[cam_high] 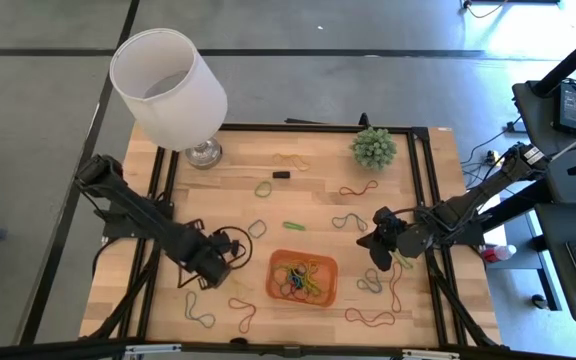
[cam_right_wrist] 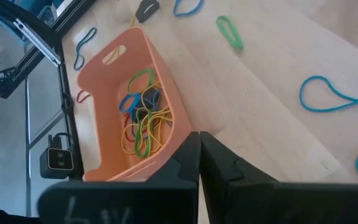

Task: Pick and place rubber bands into bin
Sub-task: Put the red rubber band into the orange bin

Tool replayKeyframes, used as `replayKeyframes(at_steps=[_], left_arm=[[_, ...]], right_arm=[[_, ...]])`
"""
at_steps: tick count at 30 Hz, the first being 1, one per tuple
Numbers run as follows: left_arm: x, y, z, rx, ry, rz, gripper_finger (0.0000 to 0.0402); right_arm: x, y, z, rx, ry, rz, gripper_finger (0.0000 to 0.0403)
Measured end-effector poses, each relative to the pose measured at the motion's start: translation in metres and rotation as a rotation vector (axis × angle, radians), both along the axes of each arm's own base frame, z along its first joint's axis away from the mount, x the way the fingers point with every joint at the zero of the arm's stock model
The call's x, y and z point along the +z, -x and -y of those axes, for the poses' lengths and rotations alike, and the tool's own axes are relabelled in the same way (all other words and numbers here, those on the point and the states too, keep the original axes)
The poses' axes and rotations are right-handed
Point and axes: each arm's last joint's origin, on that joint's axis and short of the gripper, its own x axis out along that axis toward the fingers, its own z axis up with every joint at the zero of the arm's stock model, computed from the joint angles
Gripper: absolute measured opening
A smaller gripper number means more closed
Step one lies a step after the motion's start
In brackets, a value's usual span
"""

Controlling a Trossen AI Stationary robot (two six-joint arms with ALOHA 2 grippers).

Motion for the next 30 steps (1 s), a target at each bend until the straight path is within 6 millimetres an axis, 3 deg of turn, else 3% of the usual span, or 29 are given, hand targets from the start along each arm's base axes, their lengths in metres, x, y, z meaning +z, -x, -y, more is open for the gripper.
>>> replayKeyframes(at_steps=[5,10,21,25,30], left_arm=[[0.053,-0.016,0.006,-0.153,-0.013,0.121,0.0002],[0.078,-0.051,0.010,-0.257,-0.035,0.200,0.0002],[0.074,-0.167,0.024,-0.414,-0.082,0.299,0.0002],[0.063,-0.194,0.025,-0.415,-0.053,0.311,0.0002],[0.040,-0.212,0.030,-0.404,0.005,0.309,0.0002]], right_arm=[[0.000,0.000,0.000,0.019,0.025,0.000,0.0007],[0.000,0.000,0.000,0.035,0.041,0.004,0.0007],[0.000,0.000,0.000,0.046,0.054,0.006,0.0007],[0.000,0.000,-0.001,0.074,0.039,-0.006,0.0007],[0.000,0.001,-0.004,0.126,0.034,-0.017,0.0007]])
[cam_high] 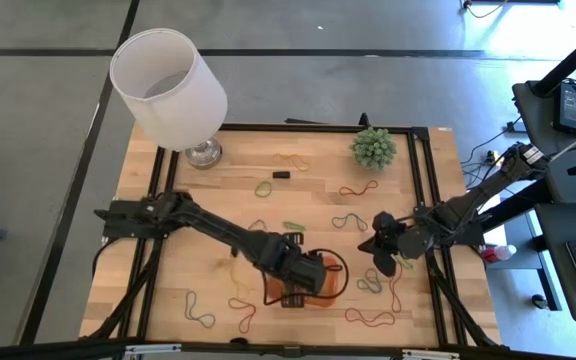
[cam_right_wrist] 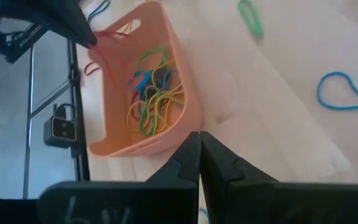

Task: Pick and place rubber bands into bin
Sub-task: Put the red rubber band into the orange bin, then put the blue rubber band into the orange bin

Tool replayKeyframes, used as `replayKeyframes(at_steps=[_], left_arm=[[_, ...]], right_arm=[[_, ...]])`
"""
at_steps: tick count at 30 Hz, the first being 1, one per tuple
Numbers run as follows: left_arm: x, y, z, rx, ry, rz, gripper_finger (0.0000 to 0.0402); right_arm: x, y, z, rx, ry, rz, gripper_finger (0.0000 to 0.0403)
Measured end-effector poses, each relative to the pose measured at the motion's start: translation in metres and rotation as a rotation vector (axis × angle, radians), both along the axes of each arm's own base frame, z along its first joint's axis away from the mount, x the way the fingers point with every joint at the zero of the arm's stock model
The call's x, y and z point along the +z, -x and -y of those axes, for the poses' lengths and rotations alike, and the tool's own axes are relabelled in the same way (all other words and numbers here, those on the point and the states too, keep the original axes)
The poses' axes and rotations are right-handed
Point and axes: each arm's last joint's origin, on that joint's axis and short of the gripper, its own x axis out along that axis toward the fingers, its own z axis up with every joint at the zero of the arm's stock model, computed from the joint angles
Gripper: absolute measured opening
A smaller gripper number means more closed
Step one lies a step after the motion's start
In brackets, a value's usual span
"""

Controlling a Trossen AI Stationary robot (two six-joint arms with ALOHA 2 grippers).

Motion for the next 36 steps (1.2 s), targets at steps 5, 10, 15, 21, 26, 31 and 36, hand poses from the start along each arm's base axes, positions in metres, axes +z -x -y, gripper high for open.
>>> replayKeyframes(at_steps=[5,10,15,21,26,31,36], left_arm=[[-0.021,-0.006,0.011,0.056,0.036,-0.031,0.0003],[-0.032,-0.006,0.015,0.128,0.061,-0.068,0.0018],[-0.035,-0.002,0.018,0.163,0.062,-0.110,0.0067],[-0.027,0.002,0.017,0.173,0.091,-0.120,0.0119],[0.001,0.012,0.014,0.161,0.110,-0.064,0.0123],[0.040,0.035,0.010,0.106,-0.004,0.038,0.0088],[0.066,0.065,0.001,0.031,-0.146,0.017,0.0015]], right_arm=[[0.000,0.002,-0.003,0.024,0.002,-0.006,0.0007],[0.000,0.002,-0.003,0.025,0.002,-0.006,0.0007],[0.000,0.002,-0.003,0.024,0.000,-0.006,0.0007],[0.000,0.002,-0.003,0.024,-0.001,-0.006,0.0007],[0.000,0.002,-0.003,0.023,-0.001,-0.006,0.0007],[0.000,0.002,-0.003,0.022,-0.002,-0.004,0.0007],[0.002,0.000,-0.004,0.023,-0.023,0.026,0.0004]])
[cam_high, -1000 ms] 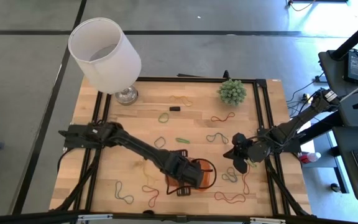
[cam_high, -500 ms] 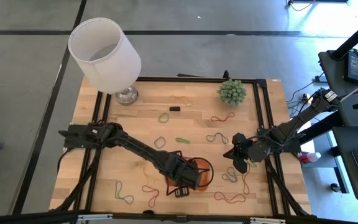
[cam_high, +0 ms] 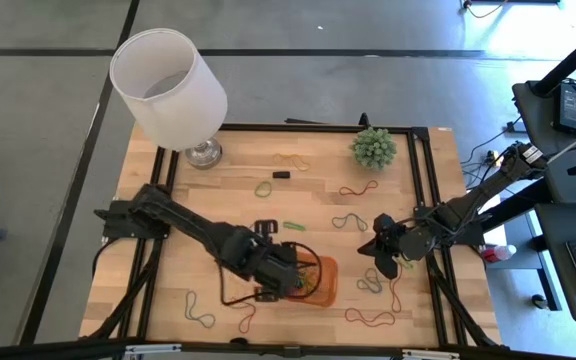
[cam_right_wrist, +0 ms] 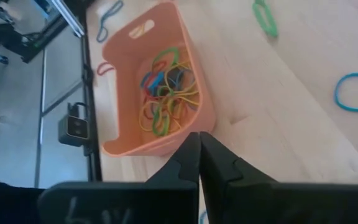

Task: Pick and place rubber bands into bin
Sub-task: Put the blue rubber band into the orange bin

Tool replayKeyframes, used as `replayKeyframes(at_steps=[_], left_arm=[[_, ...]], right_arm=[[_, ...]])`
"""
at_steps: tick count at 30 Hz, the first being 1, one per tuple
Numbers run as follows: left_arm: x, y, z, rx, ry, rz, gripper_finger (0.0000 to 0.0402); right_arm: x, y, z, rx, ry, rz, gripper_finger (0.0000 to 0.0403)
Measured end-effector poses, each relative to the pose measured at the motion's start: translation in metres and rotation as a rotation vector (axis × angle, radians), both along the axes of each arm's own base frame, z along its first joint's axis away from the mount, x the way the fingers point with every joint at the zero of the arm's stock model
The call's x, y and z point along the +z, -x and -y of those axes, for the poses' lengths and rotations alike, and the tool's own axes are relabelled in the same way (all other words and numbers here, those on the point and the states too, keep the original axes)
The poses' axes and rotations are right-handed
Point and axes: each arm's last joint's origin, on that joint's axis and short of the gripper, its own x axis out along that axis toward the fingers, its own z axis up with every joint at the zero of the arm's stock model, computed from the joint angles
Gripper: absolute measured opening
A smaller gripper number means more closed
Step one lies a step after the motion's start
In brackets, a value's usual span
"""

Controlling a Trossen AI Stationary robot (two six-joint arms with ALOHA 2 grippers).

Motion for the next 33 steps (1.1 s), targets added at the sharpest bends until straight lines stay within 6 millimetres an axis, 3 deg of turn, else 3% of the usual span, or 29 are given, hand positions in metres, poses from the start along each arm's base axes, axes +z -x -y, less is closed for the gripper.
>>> replayKeyframes(at_steps=[4,9,14,18,22,26,33], left_arm=[[0.001,0.023,-0.010,-0.053,-0.085,-0.062,0.0002],[-0.013,0.054,-0.034,-0.081,-0.061,-0.081,0.0001],[-0.033,0.099,-0.063,-0.065,0.036,0.014,0.0002],[-0.053,0.137,-0.083,-0.019,0.114,0.110,0.0002],[-0.075,0.168,-0.097,-0.002,0.200,0.173,0.0002],[-0.094,0.190,-0.106,0.023,0.267,0.197,0.0002],[-0.106,0.205,-0.110,0.046,0.340,0.189,0.0002]], right_arm=[[0.003,-0.004,-0.003,-0.005,-0.022,0.017,0.0002],[0.014,-0.020,-0.019,-0.025,-0.017,-0.059,0.0002],[0.015,-0.040,-0.041,-0.129,-0.062,-0.315,0.0001],[0.005,-0.046,-0.060,-0.253,-0.159,-0.617,0.0001],[-0.012,-0.039,-0.079,-0.377,-0.220,-0.812,0.0006],[-0.024,-0.028,-0.099,-0.492,-0.263,-0.855,0.0026],[-0.033,-0.007,-0.118,-0.573,-0.250,-0.893,0.0069]])
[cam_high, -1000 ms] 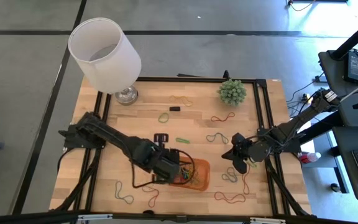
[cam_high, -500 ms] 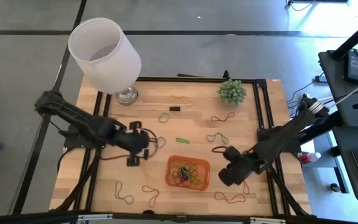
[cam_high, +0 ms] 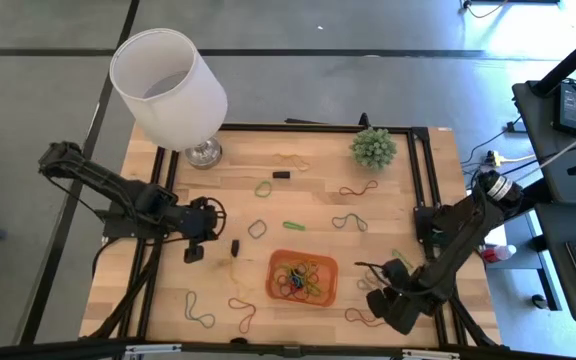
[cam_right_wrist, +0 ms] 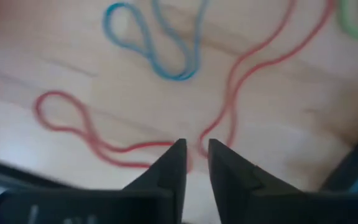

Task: Pick and place rubber bands into bin
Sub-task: Put the blue rubber band into the orange bin

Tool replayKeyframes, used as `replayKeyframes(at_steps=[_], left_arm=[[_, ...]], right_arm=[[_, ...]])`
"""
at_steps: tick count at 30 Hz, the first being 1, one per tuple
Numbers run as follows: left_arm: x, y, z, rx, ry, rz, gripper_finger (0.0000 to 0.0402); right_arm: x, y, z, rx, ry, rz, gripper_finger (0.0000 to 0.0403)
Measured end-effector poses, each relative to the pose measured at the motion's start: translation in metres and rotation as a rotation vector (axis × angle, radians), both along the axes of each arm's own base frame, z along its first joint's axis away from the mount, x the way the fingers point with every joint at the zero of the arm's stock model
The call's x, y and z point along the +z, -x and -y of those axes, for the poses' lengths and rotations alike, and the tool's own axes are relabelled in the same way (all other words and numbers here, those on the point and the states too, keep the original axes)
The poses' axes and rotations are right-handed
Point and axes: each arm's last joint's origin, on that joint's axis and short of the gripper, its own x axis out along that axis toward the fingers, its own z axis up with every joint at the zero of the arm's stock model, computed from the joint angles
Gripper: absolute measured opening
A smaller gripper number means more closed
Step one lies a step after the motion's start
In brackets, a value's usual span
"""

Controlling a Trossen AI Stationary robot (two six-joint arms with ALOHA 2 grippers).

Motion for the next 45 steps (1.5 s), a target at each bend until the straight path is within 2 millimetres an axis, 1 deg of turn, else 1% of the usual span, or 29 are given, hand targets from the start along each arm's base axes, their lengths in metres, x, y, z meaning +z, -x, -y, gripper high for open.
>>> replayKeyframes(at_steps=[7,14,18,22,29,32,35,37,39,41,42,43,45], left_arm=[[0.003,-0.004,0.001,0.013,0.002,0.055,0.0002],[0.004,-0.005,0.001,0.013,0.004,0.075,0.0002],[0.004,-0.005,0.001,0.022,0.011,0.073,0.0002],[0.004,-0.005,0.001,0.029,0.016,0.072,0.0002],[0.004,-0.006,0.001,0.052,0.008,0.077,0.0002],[0.004,-0.006,0.001,0.058,0.001,0.080,0.0002],[0.004,-0.006,0.001,0.058,0.002,0.080,0.0002],[0.004,-0.006,0.001,0.059,0.002,0.080,0.0002],[0.004,-0.006,0.001,0.059,0.002,0.080,0.0002],[0.004,-0.006,0.001,0.059,0.002,0.080,0.0002],[0.004,-0.006,0.001,0.059,0.002,0.080,0.0002],[0.004,-0.006,0.001,0.059,0.002,0.080,0.0002],[0.004,-0.006,0.001,0.059,0.002,0.080,0.0002]], right_arm=[[-0.010,0.009,0.000,0.044,0.100,-0.071,0.0119],[-0.016,0.015,-0.004,0.083,0.163,-0.073,0.0155],[-0.022,0.016,-0.003,0.090,0.189,-0.051,0.0160],[-0.032,0.014,0.000,0.108,0.204,0.015,0.0160],[-0.057,0.006,0.011,0.105,0.148,0.085,0.0160],[-0.065,0.003,0.018,0.095,0.129,0.099,0.0160],[-0.069,0.001,0.024,0.087,0.129,0.077,0.0147],[-0.070,0.000,0.026,0.097,0.131,0.063,0.0123],[-0.070,-0.002,0.028,0.107,0.128,0.050,0.0086],[-0.070,-0.003,0.029,0.118,0.119,0.042,0.0038],[-0.070,-0.003,0.029,0.133,0.120,0.045,0.0020],[-0.070,-0.003,0.029,0.140,0.121,0.049,0.0012],[-0.066,-0.005,0.027,0.142,0.119,0.053,0.0011]])
